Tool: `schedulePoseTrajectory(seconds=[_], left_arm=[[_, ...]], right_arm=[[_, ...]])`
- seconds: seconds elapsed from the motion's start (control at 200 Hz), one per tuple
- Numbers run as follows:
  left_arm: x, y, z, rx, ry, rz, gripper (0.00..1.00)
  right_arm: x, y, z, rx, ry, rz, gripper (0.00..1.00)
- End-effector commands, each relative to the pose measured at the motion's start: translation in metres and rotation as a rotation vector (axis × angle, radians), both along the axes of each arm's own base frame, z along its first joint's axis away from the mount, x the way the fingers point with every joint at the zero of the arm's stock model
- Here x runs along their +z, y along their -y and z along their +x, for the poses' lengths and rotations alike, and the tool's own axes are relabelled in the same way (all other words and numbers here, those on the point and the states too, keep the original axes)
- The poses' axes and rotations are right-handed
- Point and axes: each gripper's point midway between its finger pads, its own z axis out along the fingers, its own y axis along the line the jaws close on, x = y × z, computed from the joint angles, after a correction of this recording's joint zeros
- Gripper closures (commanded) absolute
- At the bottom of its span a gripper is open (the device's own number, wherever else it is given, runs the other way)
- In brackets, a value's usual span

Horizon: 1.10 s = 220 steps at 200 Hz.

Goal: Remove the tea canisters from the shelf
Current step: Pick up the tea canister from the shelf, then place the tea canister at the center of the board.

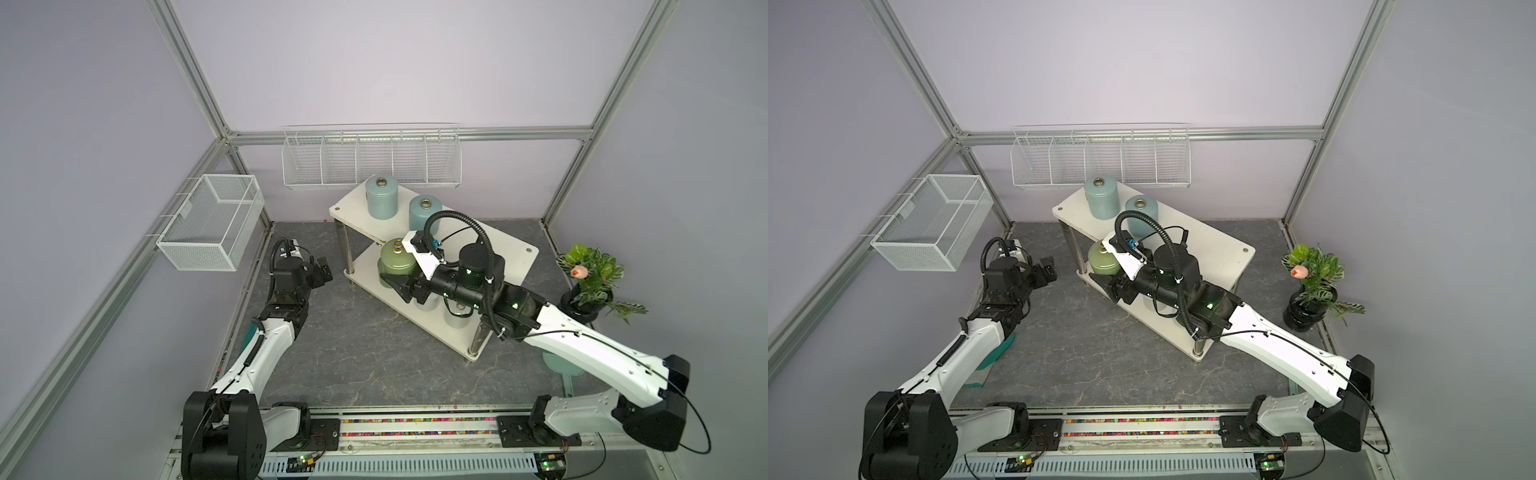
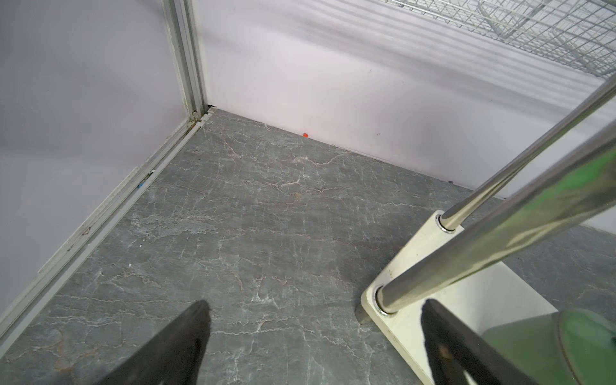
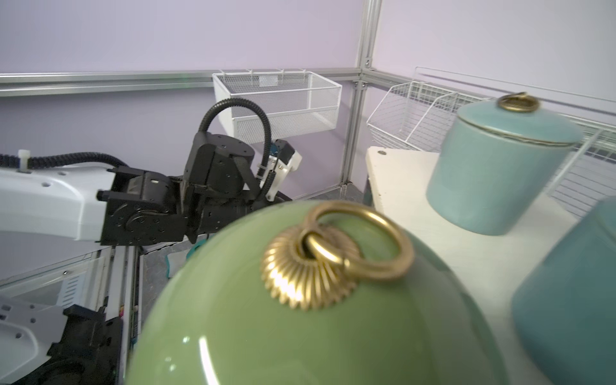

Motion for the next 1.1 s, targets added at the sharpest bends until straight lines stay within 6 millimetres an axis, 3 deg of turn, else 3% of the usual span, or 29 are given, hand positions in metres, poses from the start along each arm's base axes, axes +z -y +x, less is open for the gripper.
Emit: schedulePoseTrajectory(seconds=[0.0,0.465,0.76,1.095], left_arm=[[0.009,-0.003,0.004,0.029,0.006,-0.007,0.00],[0.012,-0.007,0.004,0.052,0.005,0.001,0.00],[0.015,-0.010,0.004,0.066,0.008,0.025,0.00],[0.018,-0.011,0.006,0.065,0.011,0.029,0.00]], right_arm=[[0.045,-0.011,-0.012,0.052,0.070,0.137,0.53],[0.009,-0.052,-0.032,0.158,-0.012,0.109,0.52],[-0.013,-0.063,-0.036,0.182,-0.065,0.117,0.52],[-0.059,-0.078,-0.035,0.204,-0.161,0.082,0.52]])
